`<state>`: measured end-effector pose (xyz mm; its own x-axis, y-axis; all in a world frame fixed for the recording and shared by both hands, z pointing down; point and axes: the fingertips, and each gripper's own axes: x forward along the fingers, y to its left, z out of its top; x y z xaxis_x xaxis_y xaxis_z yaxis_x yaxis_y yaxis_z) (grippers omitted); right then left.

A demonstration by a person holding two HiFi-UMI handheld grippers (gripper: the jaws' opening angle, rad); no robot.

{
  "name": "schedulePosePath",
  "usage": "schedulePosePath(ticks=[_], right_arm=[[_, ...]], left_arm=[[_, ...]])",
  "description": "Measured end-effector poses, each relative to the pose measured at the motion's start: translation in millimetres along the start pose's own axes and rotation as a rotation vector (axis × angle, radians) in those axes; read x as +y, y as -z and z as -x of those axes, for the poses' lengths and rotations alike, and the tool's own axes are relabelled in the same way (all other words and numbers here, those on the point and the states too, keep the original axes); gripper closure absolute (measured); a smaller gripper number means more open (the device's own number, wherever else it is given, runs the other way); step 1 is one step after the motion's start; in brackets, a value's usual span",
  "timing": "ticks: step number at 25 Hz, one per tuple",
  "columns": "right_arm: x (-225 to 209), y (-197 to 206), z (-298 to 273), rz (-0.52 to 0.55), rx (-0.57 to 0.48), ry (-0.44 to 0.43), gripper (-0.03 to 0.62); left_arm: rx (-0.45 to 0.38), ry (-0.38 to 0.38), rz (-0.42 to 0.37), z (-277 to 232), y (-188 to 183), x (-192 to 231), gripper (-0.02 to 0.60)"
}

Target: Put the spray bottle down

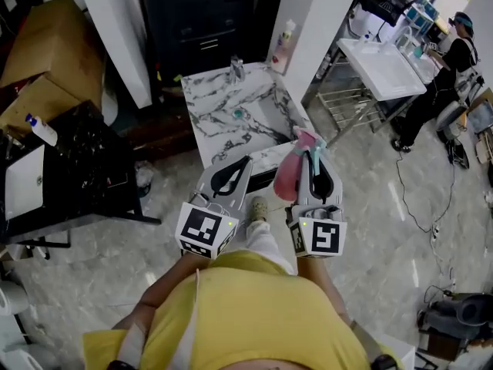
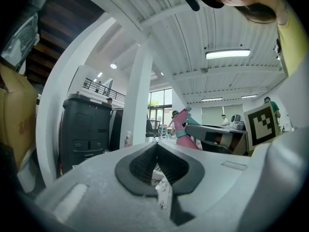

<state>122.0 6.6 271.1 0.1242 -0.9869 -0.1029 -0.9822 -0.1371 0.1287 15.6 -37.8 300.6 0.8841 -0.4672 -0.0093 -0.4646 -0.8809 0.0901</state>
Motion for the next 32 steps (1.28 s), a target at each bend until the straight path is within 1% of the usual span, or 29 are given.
schedulePosePath(ticks=[2, 8, 11, 13, 16, 19, 24, 27, 32], right_arm=[[-12, 2, -29, 0.004, -0.019, -0.031, 0.556], [-38, 15, -109, -0.005, -0.015, -0.139, 0.556], [-51, 24, -145, -0.019, -0.013, -0.198, 0.556], [-58, 28, -166, -0.030, -0.023, -0.239, 0.556], [-67, 25, -195, -0.034, -0.068, -0.290, 0.556], [-79, 36, -218, -0.028, -0.073, -0.332, 0.556], [-93, 56, -250, -0.048, -0.056, -0.386, 0.556], [-101, 70, -266, -0.046, -0.056, -0.393, 0.556], [-102, 79, -285, -0.061, -0.053, -0.409, 0.556]], left_arm=[[-0.010, -0.024, 0.004, -24, -2, 13, 0.581], [-0.014, -0.113, 0.011, -86, -5, 47, 0.581], [-0.013, -0.174, 0.016, -116, -6, 65, 0.581], [-0.012, -0.215, 0.016, -134, -7, 76, 0.581], [-0.021, -0.265, 0.016, -158, -7, 91, 0.581], [-0.023, -0.306, 0.015, -181, -3, 102, 0.581], [-0.007, -0.354, 0.017, -210, 4, 114, 0.581], [-0.002, -0.363, -0.001, -223, 4, 121, 0.581], [0.009, -0.380, -0.014, -235, 5, 132, 0.581]])
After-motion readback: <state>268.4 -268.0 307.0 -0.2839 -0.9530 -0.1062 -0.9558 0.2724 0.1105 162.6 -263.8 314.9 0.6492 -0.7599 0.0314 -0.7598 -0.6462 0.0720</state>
